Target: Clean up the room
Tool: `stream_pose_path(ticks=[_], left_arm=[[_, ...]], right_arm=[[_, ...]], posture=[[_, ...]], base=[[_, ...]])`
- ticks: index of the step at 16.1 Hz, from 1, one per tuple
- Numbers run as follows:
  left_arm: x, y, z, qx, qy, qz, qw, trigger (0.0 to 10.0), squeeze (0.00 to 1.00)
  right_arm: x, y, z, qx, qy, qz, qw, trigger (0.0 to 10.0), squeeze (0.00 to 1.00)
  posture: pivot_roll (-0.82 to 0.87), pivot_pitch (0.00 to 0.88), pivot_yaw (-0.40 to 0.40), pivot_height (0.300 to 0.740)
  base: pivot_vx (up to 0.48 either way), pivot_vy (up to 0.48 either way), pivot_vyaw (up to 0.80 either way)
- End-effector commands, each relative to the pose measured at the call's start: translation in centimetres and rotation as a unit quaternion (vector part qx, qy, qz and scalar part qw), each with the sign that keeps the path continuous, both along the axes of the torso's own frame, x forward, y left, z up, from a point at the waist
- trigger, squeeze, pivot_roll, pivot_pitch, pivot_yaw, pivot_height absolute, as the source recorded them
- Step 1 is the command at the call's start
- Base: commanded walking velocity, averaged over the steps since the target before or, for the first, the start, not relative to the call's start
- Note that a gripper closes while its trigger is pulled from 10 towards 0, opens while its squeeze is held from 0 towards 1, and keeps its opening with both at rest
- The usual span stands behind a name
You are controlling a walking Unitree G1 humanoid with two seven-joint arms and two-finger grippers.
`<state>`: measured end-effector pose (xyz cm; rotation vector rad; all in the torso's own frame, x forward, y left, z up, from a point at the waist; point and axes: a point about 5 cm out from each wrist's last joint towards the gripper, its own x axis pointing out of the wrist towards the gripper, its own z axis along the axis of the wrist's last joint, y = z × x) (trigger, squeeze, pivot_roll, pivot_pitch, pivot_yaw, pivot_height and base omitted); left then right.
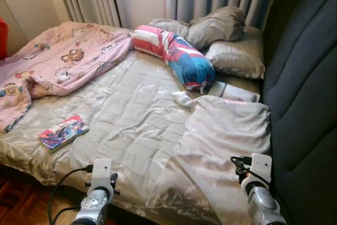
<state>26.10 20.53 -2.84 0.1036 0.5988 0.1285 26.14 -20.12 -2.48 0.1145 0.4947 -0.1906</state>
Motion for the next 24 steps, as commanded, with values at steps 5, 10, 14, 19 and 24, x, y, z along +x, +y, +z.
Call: stream_pose_path(ticks=[5,10,14,19,24], left_arm=[[-0.9,0.0,-0.9,0.001,0.030,0.005,1.000,10.0,0.00],[-1.5,0.2,-1.2,0.004,0.042,0.009,0.999,10.0,0.00],[-1.6,0.2,-1.4,-0.002,0.047,0.014,0.999,10.0,0.00],[-1.8,0.4,-1.5,-0.005,0.051,0.019,0.999,10.0,0.00],[-1.9,0.7,-1.5,0.001,0.049,0.014,0.999,10.0,0.00]], right_arm=[[-0.8,0.4,-0.9,0.002,0.034,0.010,0.999,10.0,0.00],[-1.0,0.4,-1.0,0.012,0.030,0.007,0.999,10.0,0.00],[-2.1,0.6,-1.9,0.017,0.055,0.010,0.998,10.0,0.00],[-3.5,1.0,-3.1,0.022,0.092,0.011,0.996,10.0,0.00],[-2.7,0.2,-2.4,0.031,0.071,-0.040,0.996,10.0,0.00]], posture=[[0.06,0.000,-0.003,0.740],[0.05,0.000,0.000,0.740],[0.04,0.000,0.004,0.740],[0.05,0.022,0.013,0.740],[0.05,0.039,0.029,0.740]], base=[[0.000,0.000,0.00],[0.000,0.000,0.00],[0.000,0.000,0.00],[0.000,0.480,0.00],[0.000,0.192,0.00]])
